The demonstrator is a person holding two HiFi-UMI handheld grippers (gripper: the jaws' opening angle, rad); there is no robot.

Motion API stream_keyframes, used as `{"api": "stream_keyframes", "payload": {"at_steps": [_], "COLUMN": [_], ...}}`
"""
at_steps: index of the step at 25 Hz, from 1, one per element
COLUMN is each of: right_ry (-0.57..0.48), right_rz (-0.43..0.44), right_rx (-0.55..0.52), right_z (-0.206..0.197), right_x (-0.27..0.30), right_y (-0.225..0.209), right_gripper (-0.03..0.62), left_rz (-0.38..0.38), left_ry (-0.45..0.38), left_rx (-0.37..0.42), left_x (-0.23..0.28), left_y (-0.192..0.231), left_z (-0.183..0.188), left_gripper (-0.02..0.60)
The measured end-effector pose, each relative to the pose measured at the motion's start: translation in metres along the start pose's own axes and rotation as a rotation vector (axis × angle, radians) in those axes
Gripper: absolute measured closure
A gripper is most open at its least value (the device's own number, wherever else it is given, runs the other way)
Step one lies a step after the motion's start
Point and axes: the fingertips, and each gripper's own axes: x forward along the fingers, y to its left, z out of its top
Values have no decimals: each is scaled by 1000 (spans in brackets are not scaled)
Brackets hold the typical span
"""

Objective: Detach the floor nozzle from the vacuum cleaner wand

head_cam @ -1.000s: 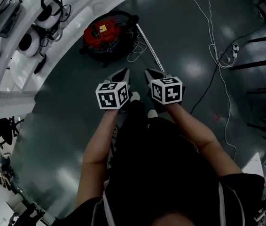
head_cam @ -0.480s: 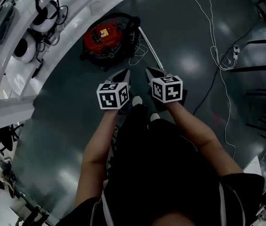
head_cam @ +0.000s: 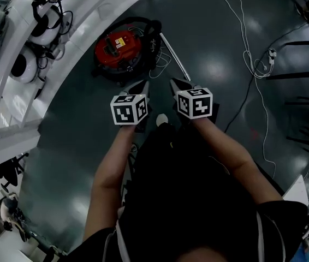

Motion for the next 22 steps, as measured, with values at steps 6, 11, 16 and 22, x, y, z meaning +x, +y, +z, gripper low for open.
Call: {"api": "stream_keyframes", "payload": {"at_steps": [6,11,16,22], "right_ry": [21,10,23,52], "right_rz": [-31,-54,-56,-42], "right_rx": [22,39,33,29], "right_z": [-3,12,27,45], "right_x": [12,32,54,76], "right_y": [-11,-29,-45,-66], "right_gripper": [599,597,597,597], "left_rz": [-13,-41,-45,-64], "left_ry": [30,24,13,24], "left_rx": [16,49,35,15], "left_x": [17,36,53,88], "left_y": [15,20,27,26], "left_z": [5,17,29,50], "left_gripper": [574,574,574,574]}}
